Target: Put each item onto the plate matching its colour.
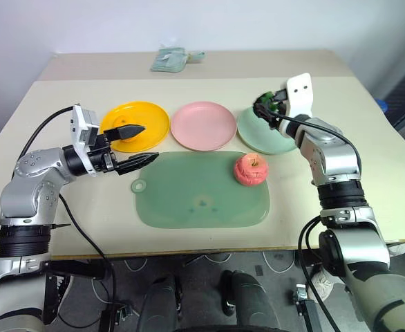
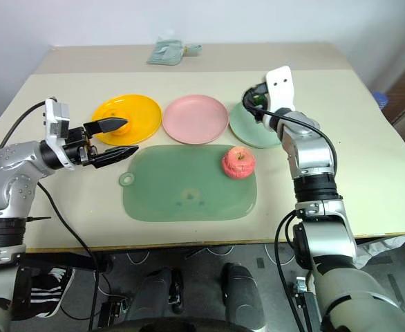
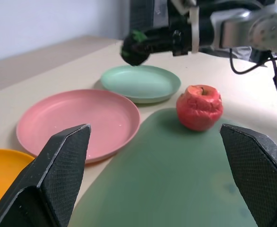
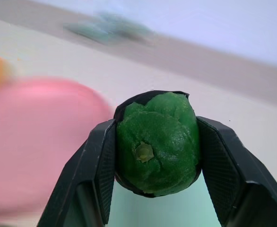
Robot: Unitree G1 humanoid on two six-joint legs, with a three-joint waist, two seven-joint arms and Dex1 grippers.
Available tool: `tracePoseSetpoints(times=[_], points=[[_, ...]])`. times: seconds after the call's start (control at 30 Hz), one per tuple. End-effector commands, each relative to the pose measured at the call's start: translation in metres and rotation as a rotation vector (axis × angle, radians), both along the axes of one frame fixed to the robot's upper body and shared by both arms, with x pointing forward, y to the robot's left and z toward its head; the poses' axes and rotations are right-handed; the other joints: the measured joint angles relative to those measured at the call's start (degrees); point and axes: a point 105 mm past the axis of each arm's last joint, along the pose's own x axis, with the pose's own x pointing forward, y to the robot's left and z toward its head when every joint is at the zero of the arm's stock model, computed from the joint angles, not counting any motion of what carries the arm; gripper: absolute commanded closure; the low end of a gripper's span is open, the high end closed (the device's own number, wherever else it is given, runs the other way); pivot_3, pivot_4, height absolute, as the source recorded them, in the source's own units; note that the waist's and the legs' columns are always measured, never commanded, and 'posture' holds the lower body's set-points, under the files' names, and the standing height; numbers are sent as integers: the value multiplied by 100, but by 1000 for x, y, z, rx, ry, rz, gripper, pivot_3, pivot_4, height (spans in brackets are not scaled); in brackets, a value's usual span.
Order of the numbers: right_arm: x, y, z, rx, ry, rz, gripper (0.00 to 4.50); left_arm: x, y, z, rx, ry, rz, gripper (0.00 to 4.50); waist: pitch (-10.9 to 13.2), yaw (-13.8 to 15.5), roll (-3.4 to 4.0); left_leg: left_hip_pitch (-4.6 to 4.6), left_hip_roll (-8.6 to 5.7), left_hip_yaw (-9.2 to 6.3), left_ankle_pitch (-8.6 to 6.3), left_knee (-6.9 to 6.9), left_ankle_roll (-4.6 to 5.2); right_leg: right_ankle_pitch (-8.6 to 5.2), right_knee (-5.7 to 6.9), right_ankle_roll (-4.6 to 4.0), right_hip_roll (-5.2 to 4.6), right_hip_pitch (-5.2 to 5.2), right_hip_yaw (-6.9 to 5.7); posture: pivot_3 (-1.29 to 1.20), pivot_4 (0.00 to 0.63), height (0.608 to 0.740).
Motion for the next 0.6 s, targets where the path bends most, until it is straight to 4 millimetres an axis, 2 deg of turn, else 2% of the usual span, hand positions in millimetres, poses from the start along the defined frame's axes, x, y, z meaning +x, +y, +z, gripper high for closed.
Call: tracePoseSetpoints(times=[0.03, 0.13, 0.2, 0.23, 0.3, 0.4, 0.47, 0.6], points=[[2, 6, 9, 38, -55, 51, 1987, -2, 3, 12, 12, -55, 8, 0, 2, -29, 3, 1, 2, 1, 0, 0, 0, 0, 0, 0, 1, -1, 1, 0, 150, 740], [0, 1, 7, 36, -62, 48, 1134, -3, 5, 13, 16, -56, 11, 0, 3, -58, 5, 1, 3, 0, 0, 0, 0, 0, 3, 0, 2, -1, 1, 0, 150, 740], [-3, 0, 27, 61, -140, 50, 230, -5, 7, 15, 5, -54, 15, 0, 3, -74, 5, 0, 3, 0, 0, 0, -1, 0, 2, 1, 1, -1, 1, 0, 150, 740], [-6, 1, 36, 100, -171, 74, 55, -7, 9, 16, 2, -53, 15, 0, 4, -74, 6, -1, 3, 0, 0, 0, -1, 0, 2, 1, 0, -1, 1, 0, 150, 740], [-19, 5, 50, 115, -209, 155, 55, -11, 13, 17, -13, -35, 14, 0, 4, -72, 7, -2, 3, -1, 0, 0, -1, 0, 2, 1, -1, -1, 1, 0, 150, 740], [-60, 31, 57, 156, -147, 415, 55, -20, 16, 16, -12, -22, -9, 0, 4, -54, 7, -1, 5, -4, 0, -5, -1, 0, 2, 1, -1, -1, 1, 0, 150, 740], [-87, 45, 48, 122, -64, 540, 55, -22, 15, 17, -15, -10, -25, 0, 4, -9, 6, 0, 7, -6, 0, -6, -1, 0, 2, 1, -2, -1, 0, 0, 150, 740], [-114, 54, 15, -1, 90, 611, 55, -26, 13, 14, -12, 39, -73, 0, 3, 40, 5, 3, 7, -5, 1, 2, -2, -10, 0, -17, -2, 1, 0, 0, 150, 740]])
